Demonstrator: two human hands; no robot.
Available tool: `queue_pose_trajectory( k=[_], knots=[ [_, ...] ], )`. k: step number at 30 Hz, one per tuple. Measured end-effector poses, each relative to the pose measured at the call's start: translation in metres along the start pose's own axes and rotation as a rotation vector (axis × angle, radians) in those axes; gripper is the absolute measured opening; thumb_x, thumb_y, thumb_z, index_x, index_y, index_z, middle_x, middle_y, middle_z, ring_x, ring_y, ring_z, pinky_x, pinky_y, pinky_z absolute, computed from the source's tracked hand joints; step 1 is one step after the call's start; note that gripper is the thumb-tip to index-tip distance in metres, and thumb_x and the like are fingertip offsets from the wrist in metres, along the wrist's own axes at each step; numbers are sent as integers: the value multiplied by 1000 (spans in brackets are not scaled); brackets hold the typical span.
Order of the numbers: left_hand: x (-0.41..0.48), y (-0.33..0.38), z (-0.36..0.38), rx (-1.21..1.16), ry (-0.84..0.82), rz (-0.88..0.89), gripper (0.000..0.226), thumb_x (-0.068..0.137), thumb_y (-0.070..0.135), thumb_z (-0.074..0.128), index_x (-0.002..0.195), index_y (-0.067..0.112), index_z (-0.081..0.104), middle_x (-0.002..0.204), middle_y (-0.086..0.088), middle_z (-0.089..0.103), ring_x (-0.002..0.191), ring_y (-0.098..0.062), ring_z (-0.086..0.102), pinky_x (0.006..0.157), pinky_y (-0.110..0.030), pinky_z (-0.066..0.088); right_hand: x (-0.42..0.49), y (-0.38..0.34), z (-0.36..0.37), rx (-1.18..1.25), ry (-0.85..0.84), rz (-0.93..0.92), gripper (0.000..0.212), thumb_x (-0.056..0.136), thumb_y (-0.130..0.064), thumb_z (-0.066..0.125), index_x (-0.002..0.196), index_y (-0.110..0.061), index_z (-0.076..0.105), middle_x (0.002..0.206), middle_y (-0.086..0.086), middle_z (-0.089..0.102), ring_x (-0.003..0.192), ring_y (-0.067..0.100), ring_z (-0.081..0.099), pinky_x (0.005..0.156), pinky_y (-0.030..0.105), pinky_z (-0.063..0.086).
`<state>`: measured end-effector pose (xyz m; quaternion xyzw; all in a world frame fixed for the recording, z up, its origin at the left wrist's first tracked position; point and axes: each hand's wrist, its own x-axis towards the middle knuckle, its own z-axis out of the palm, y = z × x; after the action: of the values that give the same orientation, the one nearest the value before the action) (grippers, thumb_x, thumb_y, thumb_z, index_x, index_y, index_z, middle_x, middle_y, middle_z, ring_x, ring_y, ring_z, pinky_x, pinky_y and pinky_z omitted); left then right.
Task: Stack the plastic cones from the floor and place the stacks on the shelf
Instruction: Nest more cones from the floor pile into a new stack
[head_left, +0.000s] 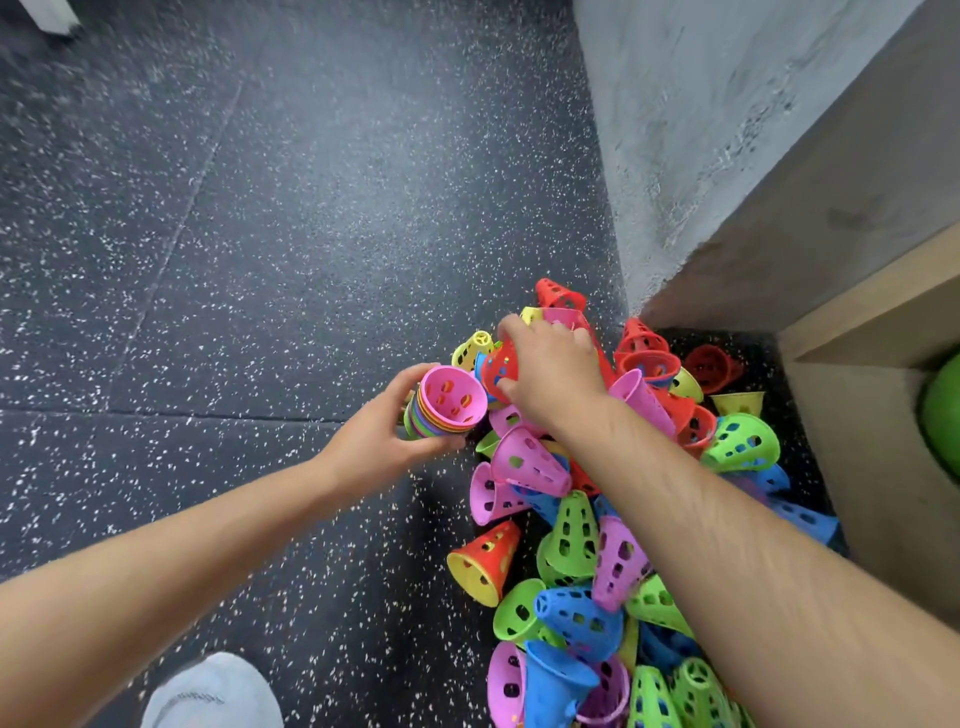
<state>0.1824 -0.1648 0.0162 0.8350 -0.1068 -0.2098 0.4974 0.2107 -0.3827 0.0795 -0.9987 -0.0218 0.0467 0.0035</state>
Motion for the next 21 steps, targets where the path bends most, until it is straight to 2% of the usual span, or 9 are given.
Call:
queue_pose_trajectory(
  k=[3, 6, 9, 11, 13, 15, 18, 19, 21],
  knots=[
    [0, -3, 2, -6, -3, -8, 79, 74, 46, 91, 136, 57, 42, 122, 29, 68, 109, 4, 66, 97, -25, 49, -13, 0, -5, 66, 0, 0, 48, 79, -31, 71, 119, -21, 46, 115, 6, 58, 107, 31, 58, 91, 42, 41],
    [-3, -6, 2, -25, -6, -20, 78, 76, 42, 91, 136, 56, 43, 117, 32, 68, 107, 4, 66, 94, -21, 49, -27, 1, -14, 411, 49, 79, 49, 74, -26, 74, 111, -18, 44, 107, 3, 53, 98, 29, 54, 88, 40, 43],
    [-8, -8, 2, -39, -10, -16, 76, 78, 40, 91, 136, 54, 44, 117, 30, 69, 108, 3, 67, 95, -18, 49, -39, -4, -26, 735, 54, 114, 70, 74, -20, 73, 136, -30, 43, 114, -4, 46, 98, 14, 49, 82, 20, 37],
    [-12, -8, 2, -47, -4, -21, 75, 78, 37, 91, 137, 51, 45, 116, 31, 69, 107, 4, 67, 90, -11, 48, -43, -10, -29, 781, -7, 97, 81, 78, -23, 72, 147, -43, 35, 117, -4, 41, 95, 6, 47, 78, 13, 35],
    [-16, -9, 0, -50, 6, -26, 75, 79, 35, 91, 137, 51, 45, 115, 31, 69, 106, 4, 68, 86, -8, 47, -43, -17, -27, 794, -56, 85, 77, 82, -27, 71, 148, -44, 36, 118, -4, 40, 90, -2, 47, 79, 13, 35],
    [-20, -9, -1, -58, 10, -33, 76, 79, 35, 91, 137, 51, 45, 114, 29, 70, 105, 3, 69, 92, -14, 50, -43, -25, -20, 820, -49, 91, 69, 80, -31, 73, 142, -38, 42, 118, -5, 44, 90, -3, 50, 84, 17, 38],
    [-23, -13, -4, -65, 11, -48, 76, 78, 37, 91, 138, 51, 46, 114, 24, 72, 106, -2, 70, 100, -29, 53, -44, -37, -7, 926, 32, 111, 58, 76, -34, 77, 124, -27, 46, 116, -5, 53, 100, 10, 58, 91, 29, 50],
    [-24, -14, -4, -66, 10, -51, 76, 78, 38, 91, 137, 51, 46, 114, 23, 73, 106, -3, 70, 101, -32, 53, -44, -40, -5, 943, 44, 117, 55, 76, -34, 79, 120, -26, 46, 114, -6, 55, 99, 11, 60, 90, 27, 51],
    [-25, -16, -5, -65, 10, -58, 76, 78, 39, 91, 136, 54, 45, 112, 24, 72, 107, -3, 70, 102, -35, 53, -46, -44, 0, 934, 40, 112, 51, 78, -33, 81, 116, -24, 46, 112, -6, 56, 95, 9, 59, 80, 13, 46]
  ],
)
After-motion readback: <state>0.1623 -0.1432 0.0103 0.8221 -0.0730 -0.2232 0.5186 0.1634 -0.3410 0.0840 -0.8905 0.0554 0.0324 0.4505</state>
